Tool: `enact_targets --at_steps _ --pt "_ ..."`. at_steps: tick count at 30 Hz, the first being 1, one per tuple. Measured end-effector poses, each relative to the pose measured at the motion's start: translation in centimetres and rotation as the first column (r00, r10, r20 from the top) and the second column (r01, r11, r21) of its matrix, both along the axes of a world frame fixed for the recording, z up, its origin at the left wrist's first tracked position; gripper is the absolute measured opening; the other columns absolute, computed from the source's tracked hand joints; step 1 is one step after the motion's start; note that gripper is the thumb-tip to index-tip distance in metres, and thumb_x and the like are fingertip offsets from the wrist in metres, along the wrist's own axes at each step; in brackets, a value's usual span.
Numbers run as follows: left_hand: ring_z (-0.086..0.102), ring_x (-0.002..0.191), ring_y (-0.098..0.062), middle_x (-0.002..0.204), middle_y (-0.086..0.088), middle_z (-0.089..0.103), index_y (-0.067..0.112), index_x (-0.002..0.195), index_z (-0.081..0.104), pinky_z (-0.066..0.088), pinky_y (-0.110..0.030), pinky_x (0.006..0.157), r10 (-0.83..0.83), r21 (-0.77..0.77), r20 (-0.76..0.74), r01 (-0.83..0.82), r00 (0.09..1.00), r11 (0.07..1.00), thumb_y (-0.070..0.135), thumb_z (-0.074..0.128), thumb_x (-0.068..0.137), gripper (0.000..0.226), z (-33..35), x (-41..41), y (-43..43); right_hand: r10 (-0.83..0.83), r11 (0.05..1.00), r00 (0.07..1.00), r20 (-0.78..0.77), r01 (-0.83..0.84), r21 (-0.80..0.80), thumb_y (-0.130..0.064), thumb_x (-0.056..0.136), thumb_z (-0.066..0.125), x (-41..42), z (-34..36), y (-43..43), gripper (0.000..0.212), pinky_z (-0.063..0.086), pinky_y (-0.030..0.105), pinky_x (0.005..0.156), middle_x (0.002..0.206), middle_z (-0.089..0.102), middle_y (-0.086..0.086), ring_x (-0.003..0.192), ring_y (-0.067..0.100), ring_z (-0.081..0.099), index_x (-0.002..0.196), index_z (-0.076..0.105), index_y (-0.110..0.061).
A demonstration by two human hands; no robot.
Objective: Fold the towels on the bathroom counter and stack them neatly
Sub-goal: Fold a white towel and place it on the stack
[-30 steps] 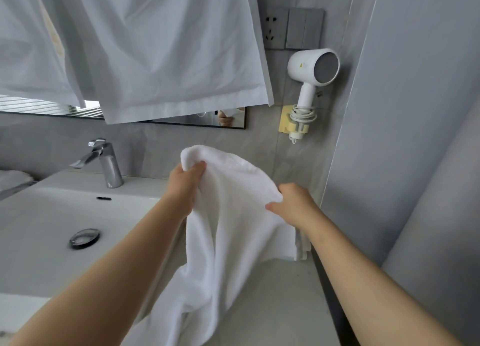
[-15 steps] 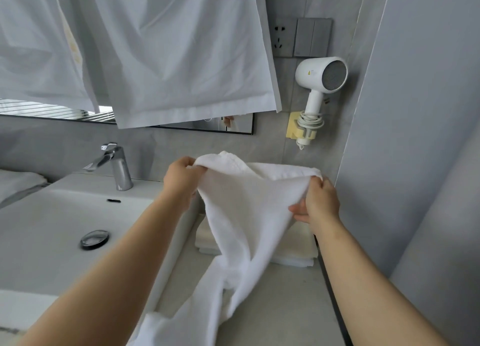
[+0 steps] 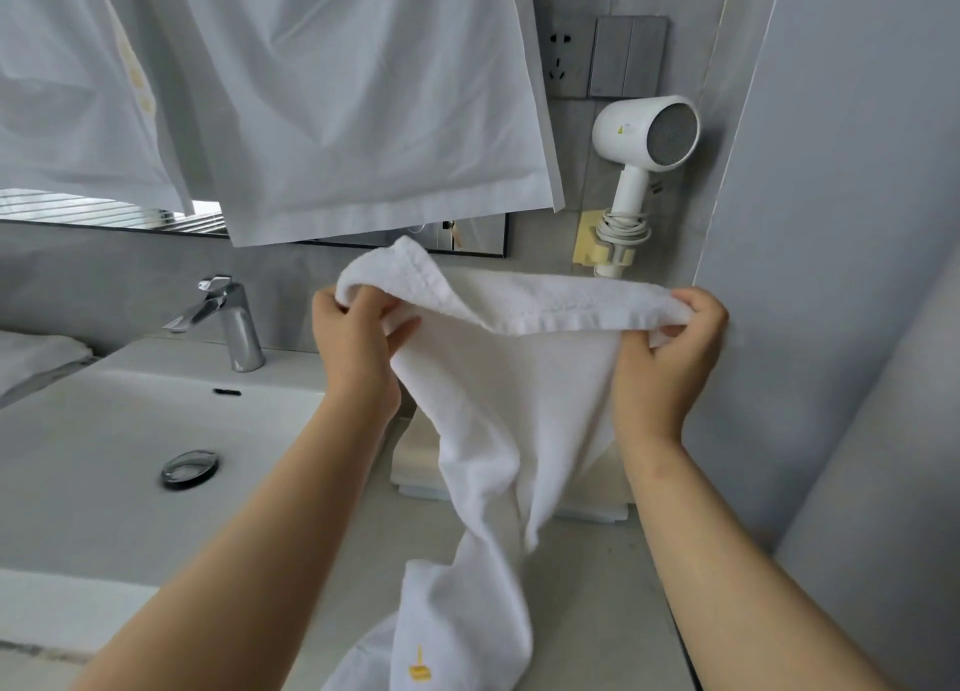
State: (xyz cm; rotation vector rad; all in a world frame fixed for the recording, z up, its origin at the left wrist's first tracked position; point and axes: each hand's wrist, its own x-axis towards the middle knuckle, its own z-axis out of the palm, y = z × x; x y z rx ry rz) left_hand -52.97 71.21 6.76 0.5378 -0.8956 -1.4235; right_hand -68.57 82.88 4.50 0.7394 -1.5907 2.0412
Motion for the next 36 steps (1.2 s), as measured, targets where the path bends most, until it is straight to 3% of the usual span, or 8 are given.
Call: enact_targets --at_steps 5,10,15,20,23,30,34,36 --pt "0.059 0.106 -0.022 0.107 -0.01 0.056 0.009 0.114 0.049 0.057 -0.041 0.07 -0.293 0.273 0.259 0.221 0.921 0.936 0.026 0.066 0.087 0.037 -4.4 0.1 -1.9 -0.008 0.926 0.983 0.184 -0.062 0.374 -0.011 0.085 0.055 -1.5 -3.7 -0.3 0.02 0.044 0.035 0.081 0.103 0.064 0.009 0.093 0.03 0.059 0.105 0.056 -0.015" --pt "0.046 0.053 -0.013 0.065 -0.002 0.045 0.014 0.08 0.051 0.043 -0.022 0.047 -0.226 0.365 0.368 0.083 0.902 0.927 0.042 0.05 0.094 0.032 -8.0 -0.7 -3.2 0.011 0.867 0.949 0.316 -0.166 0.469 -0.023 0.091 0.049 -2.4 -6.3 -0.6 0.015 0.045 0.031 0.071 0.08 0.065 0.002 0.07 0.021 0.061 0.102 0.059 -0.022" --pt "0.032 0.037 -0.008 0.055 0.003 0.038 0.019 0.077 0.055 0.037 -0.013 0.039 -0.201 0.487 0.164 0.098 0.966 0.868 0.014 0.043 0.097 0.023 -9.7 -2.3 -5.2 0.024 0.841 0.942 0.335 -0.2 0.503 -0.022 0.097 0.041 -4.4 -8.3 -2.2 0.031 0.048 0.031 0.075 0.073 0.065 0.01 0.046 0.001 0.055 0.124 0.057 -0.021" --pt "0.058 0.049 -0.01 0.065 -0.003 0.05 0.011 0.078 0.051 0.053 -0.024 0.049 -0.188 0.533 0.142 0.084 0.972 0.842 0.001 0.039 0.092 0.022 -10.3 -4.6 -8.7 0.004 0.845 0.932 0.361 -0.196 0.497 -0.028 0.092 0.046 -7.4 -9.6 -5.2 0.031 0.052 0.046 0.083 0.079 0.068 0.006 0.081 0.03 0.065 0.117 0.064 -0.02" --pt "0.061 0.068 -0.02 0.072 -0.006 0.05 0.009 0.09 0.056 0.055 -0.036 0.062 -0.221 0.598 0.098 0.12 0.97 0.793 0.011 0.053 0.09 0.003 -11.1 -6.1 -10.9 -0.003 0.803 0.947 0.322 -0.189 0.565 -0.028 0.093 0.049 -9.1 -10.3 -7.2 0.031 0.042 0.024 0.086 0.111 0.066 0.012 0.104 0.031 0.059 0.116 0.064 -0.015" --pt "0.058 0.088 -0.025 0.114 -0.016 0.052 0.007 0.134 0.039 0.049 -0.041 0.079 -0.358 0.574 0.181 0.197 0.916 0.795 0.015 0.05 0.095 0.042 -14.7 -9.6 -14.1 0.118 0.659 0.868 0.482 -0.432 0.616 -0.011 0.097 0.038 -10.9 -13.0 -10.6 0.051 0.036 0.026 0.092 0.143 0.044 0.003 0.124 0.022 0.046 0.146 0.029 -0.021" --pt "0.059 0.1 -0.029 0.119 -0.01 0.049 0.021 0.149 0.001 0.049 -0.045 0.09 -0.332 0.543 0.231 0.162 0.915 0.824 0.006 0.051 0.094 0.076 -17.1 -10.3 -13.6 0.103 0.596 0.82 0.563 -0.504 0.625 -0.01 0.097 0.038 -10.2 -16.0 -9.8 0.049 0.031 0.022 0.092 0.144 0.042 0.005 0.128 0.022 0.043 0.145 0.033 -0.021" --pt "0.059 0.1 -0.027 0.114 -0.007 0.05 0.025 0.148 0.007 0.049 -0.041 0.093 -0.313 0.496 0.311 0.128 0.897 0.859 0.004 0.05 0.094 0.073 -17.7 -10.2 -12.6 0.061 0.592 0.81 0.583 -0.499 0.632 -0.01 0.096 0.038 -9.6 -17.1 -8.8 0.046 0.032 0.024 0.093 0.141 0.044 0.005 0.126 0.023 0.044 0.142 0.038 -0.018"
